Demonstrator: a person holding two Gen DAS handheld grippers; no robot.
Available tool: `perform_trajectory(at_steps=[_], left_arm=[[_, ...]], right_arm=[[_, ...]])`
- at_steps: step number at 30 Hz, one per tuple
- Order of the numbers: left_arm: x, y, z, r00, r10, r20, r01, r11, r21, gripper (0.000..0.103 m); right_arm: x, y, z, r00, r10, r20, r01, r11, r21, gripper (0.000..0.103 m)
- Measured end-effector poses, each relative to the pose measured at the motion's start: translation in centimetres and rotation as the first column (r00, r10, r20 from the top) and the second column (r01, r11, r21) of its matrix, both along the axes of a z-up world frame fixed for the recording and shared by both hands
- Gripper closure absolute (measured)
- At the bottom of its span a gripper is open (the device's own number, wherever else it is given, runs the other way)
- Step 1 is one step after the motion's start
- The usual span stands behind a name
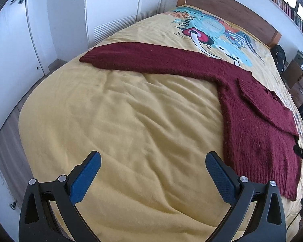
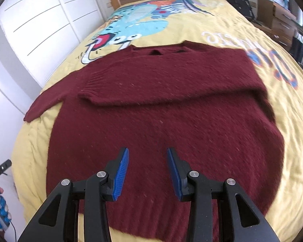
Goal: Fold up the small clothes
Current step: 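Withdraw the right gripper and move the left gripper toward the other sleeve, then close the left gripper on the cuff of the other sweater sleeve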
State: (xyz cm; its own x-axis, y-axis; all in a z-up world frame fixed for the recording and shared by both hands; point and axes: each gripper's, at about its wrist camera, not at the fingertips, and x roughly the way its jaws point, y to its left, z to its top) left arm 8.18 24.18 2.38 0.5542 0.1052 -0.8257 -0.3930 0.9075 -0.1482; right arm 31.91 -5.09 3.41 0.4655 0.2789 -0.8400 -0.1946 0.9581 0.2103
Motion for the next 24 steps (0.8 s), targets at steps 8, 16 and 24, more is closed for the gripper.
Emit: perform_trajectory(at_steps=[8, 16, 24], left_arm=[[0.7, 1.0, -0.4, 1.0, -0.003, 0.007, 0.004, 0.999, -0.032, 0.001], [2.2, 2.5, -1.2, 1.0, -0.003, -0.003, 0.003, 0.999, -0.054, 0.001], [4.5, 5.2, -2.0, 1.0, 0.021, -0.01, -0.022, 0.997, -0.07, 0.001]], right_arm=[[-2.9, -2.8, -0.4, 0.997, -0.073, -0.021, 0.073, 0.997, -0.008, 0.063], [-4.3, -4.7, -0.7, 0.989, -0.141, -0.043, 0.141, 0.99, -0.01, 0.062], [-4.6, -5.6, -0.7, 0.982, -0.179, -0.052, 0.178, 0.984, -0.029, 0.062]])
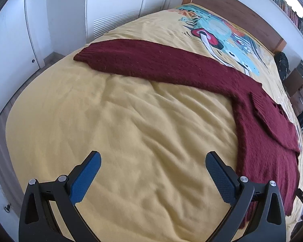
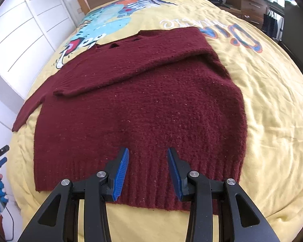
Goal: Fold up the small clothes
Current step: 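Close the left gripper on the cuff of the other sweater sleeve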
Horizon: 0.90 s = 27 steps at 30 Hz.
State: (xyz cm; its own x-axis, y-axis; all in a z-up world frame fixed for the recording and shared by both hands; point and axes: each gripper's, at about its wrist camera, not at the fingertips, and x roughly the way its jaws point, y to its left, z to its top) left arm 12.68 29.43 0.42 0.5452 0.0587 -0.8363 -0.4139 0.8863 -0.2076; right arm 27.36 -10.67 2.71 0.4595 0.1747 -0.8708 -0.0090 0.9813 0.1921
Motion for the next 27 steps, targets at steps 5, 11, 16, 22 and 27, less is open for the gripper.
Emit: perform_trajectory(at_steps=[5, 11, 16, 22, 27], left_arm=[[1.7, 2.1, -0.6, 1.0, 0.019, -0.012, -0.019, 1.0, -0.003, 0.001], [3.7, 5.2, -1.7, 0.998, 0.065, -0.026, -0.065, 0.997, -0.029, 0.001], [5.2, 8.2, -2.2, 0.994, 0.109, -0.017, -0.11, 0.99, -0.088, 0.002], [7.4, 11.5, -2.7, 0.99, 0.144, -0.002, -0.143, 0.976, -0.167, 0.006], [8.2, 14.8, -3.8, 0.978, 0.207, 0.021, -0.192, 0.936, -0.295, 0.014]], right_arm=[[0.2, 0.0, -0.1, 1.0, -0.012, -0.007, 0.012, 1.0, -0.007, 0.062], [0.6, 0.4, -0.3, 1.0, -0.016, -0.017, 0.016, 1.0, -0.017, 0.062], [1.2, 0.4, -0.5, 0.999, -0.02, -0.026, 0.019, 1.0, -0.02, 0.062], [1.7, 0.4, -0.8, 0.999, -0.025, -0.035, 0.024, 0.999, -0.032, 0.062], [2.0, 0.2, -1.0, 0.999, -0.028, -0.045, 0.026, 0.999, -0.044, 0.062]])
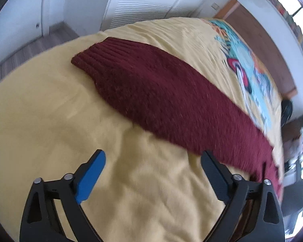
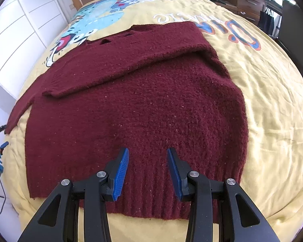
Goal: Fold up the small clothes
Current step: 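Close the left gripper on the cuff of the other sweater sleeve, then lift the cuff with the left gripper and carry it over the sweater body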
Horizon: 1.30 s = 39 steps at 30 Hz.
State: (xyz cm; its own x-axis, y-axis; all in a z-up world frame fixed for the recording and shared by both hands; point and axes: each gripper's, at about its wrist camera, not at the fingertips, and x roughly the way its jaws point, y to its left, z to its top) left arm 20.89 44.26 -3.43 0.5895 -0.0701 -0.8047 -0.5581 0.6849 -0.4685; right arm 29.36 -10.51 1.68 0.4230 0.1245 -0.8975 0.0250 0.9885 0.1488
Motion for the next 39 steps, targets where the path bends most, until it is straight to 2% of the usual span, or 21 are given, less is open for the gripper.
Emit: perform_trajectory(at_steps=[4, 7, 9, 15, 18, 24, 26, 31, 39], left_arm=[[0.2, 2.9, -1.0, 0.997, 0.074, 0.035, -0.07, 0.992, -0.105, 0.019], [0.1, 5.0, -1.5, 0.989, 0.128, 0.07, -0.114, 0.976, -0.184, 0.028], [0.1, 6.3, -1.9, 0.981, 0.162, 0.103, -0.133, 0.96, -0.247, 0.039], [-0.6, 9.5, -3.0, 0.942, 0.273, 0.195, -0.179, 0.9, -0.397, 0.052], [-0.9, 10.2, -3.3, 0.924, 0.308, 0.228, -0.184, 0.878, -0.442, 0.061], [-0.4, 10.6, -2.4, 0.929, 0.307, 0.204, -0.193, 0.877, -0.44, 0.084], [-0.2, 10.5, -2.0, 0.932, 0.307, 0.193, -0.2, 0.88, -0.431, 0.087], [0.2, 9.2, -1.0, 0.943, 0.272, 0.192, -0.182, 0.904, -0.387, 0.09], [2.6, 6.9, 1.8, 0.948, 0.237, 0.211, -0.151, 0.921, -0.358, 0.091]], right_arm=[[0.1, -0.2, -0.1, 1.0, -0.004, -0.004, 0.004, 1.0, -0.011, 0.062], [0.3, -0.5, -0.3, 1.0, -0.011, -0.009, 0.011, 1.0, -0.017, 0.062], [0.4, -0.8, -0.5, 1.0, -0.017, -0.014, 0.017, 1.0, -0.018, 0.062], [0.6, -0.9, -0.8, 1.0, -0.019, -0.024, 0.018, 1.0, -0.023, 0.062], [0.7, -1.0, -0.8, 1.0, -0.019, -0.025, 0.018, 1.0, -0.025, 0.062], [0.7, -1.5, -0.7, 0.999, -0.027, -0.021, 0.026, 0.999, -0.023, 0.062], [0.6, -1.6, -0.7, 0.999, -0.032, -0.019, 0.031, 0.999, -0.02, 0.062], [0.3, -2.0, -0.9, 0.999, -0.036, -0.017, 0.036, 0.999, -0.008, 0.062], [-0.5, -3.7, -0.9, 0.998, -0.062, -0.007, 0.062, 0.998, 0.027, 0.062]])
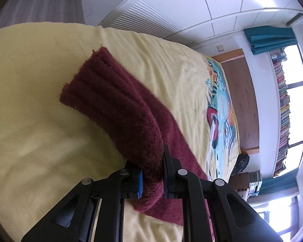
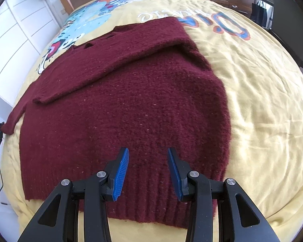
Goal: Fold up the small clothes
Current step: 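Lift the cuff with the left gripper and carry it over the sweater body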
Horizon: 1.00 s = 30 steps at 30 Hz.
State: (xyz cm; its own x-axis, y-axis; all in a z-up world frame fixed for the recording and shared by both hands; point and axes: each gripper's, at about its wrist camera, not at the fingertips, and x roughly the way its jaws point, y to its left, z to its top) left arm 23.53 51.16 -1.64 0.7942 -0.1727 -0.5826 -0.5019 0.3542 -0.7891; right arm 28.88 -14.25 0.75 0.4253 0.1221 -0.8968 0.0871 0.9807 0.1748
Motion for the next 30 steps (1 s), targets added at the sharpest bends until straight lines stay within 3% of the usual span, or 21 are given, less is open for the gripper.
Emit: perform_trajectory(at_steps=[16, 30], left_arm=[[5.3, -9.3, 6.6, 0.99, -0.125, 0.072, 0.121, 0.991, 0.061, 0.092], [11.1, -23.1, 11.9, 0.939, -0.318, 0.134, 0.307, 0.947, 0.095, 0.092]], right_arm=[[-2.8, -5.7, 0.0, 0.998, -0.06, 0.036, 0.059, 0.998, 0.024, 0.062], [-6.3, -10.9, -0.8, 0.991, -0.122, 0.057, 0.117, 0.989, 0.086, 0.062]])
